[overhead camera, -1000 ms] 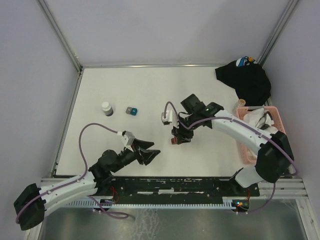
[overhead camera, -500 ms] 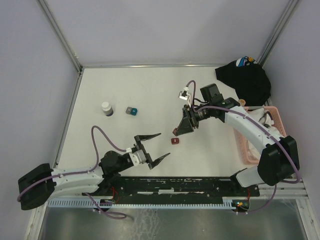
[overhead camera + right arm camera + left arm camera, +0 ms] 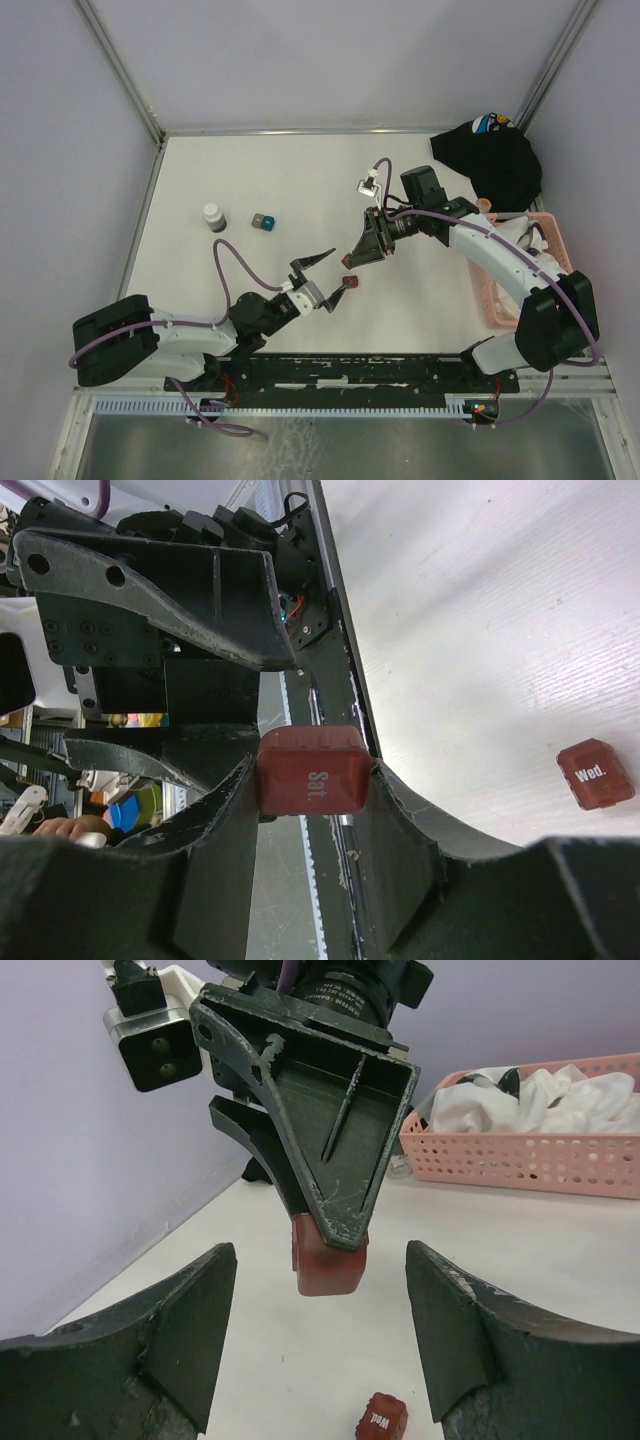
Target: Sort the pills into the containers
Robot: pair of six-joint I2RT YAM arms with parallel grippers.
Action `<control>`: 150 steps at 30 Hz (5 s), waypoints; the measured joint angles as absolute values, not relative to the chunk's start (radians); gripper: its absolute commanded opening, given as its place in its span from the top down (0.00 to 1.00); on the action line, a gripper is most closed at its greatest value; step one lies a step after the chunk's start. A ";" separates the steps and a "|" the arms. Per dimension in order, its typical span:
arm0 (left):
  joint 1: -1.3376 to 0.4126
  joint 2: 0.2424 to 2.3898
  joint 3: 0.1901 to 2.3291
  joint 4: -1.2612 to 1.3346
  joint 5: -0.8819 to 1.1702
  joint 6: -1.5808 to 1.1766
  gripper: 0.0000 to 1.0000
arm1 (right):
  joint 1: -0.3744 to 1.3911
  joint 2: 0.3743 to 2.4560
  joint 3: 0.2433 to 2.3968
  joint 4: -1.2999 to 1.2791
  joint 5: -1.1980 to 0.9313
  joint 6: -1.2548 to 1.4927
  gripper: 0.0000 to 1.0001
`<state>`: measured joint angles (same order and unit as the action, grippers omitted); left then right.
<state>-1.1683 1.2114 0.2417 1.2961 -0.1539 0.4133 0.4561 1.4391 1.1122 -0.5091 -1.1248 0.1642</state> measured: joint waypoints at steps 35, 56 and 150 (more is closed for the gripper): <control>-1.180 1.309 0.322 1.251 -0.235 0.357 0.81 | 0.456 1.439 1.097 -0.477 -1.136 0.215 0.75; -1.180 1.259 0.323 1.176 -0.226 0.356 0.97 | 0.456 1.439 1.075 -0.417 -1.166 0.291 0.54; -1.167 0.986 0.554 0.391 -0.520 -0.781 0.08 | 0.432 1.301 1.133 -0.720 -0.692 -0.159 0.98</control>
<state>-1.1667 0.9859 0.5537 0.3912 -0.5201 -0.7807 0.4320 1.3006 1.1328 -0.7200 -0.6918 -0.1589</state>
